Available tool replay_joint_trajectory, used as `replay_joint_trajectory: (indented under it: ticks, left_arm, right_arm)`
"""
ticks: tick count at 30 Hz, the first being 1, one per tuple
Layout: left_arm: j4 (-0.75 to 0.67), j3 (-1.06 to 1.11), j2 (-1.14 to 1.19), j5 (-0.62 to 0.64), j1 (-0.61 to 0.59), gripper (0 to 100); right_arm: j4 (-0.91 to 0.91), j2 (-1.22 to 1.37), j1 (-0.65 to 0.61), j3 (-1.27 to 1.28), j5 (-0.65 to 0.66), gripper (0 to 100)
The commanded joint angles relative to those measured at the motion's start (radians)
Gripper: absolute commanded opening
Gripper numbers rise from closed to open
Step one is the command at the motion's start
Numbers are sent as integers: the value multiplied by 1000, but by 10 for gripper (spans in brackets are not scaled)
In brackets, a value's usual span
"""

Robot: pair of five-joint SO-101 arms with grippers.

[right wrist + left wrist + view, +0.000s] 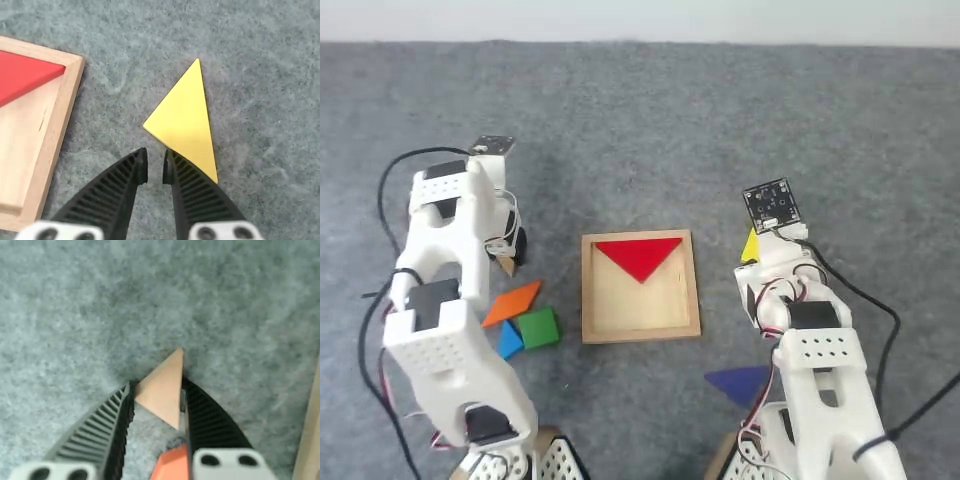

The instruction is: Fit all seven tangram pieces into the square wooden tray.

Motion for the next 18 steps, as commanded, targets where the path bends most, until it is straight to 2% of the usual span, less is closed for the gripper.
replay_joint_trajectory:
  ticks: [1,12,18]
  left_arm:
    - [-9,-7,-5,8,11,108]
    - [0,-7,-46,-43,14,108]
    - [117,-7,-201,-158,41,108]
  right_arm:
    - [-13,-36,-7,-8,14,65]
    - [-18,-36,-5,-8,14,65]
    - [-19,-36,-5,-6,14,65]
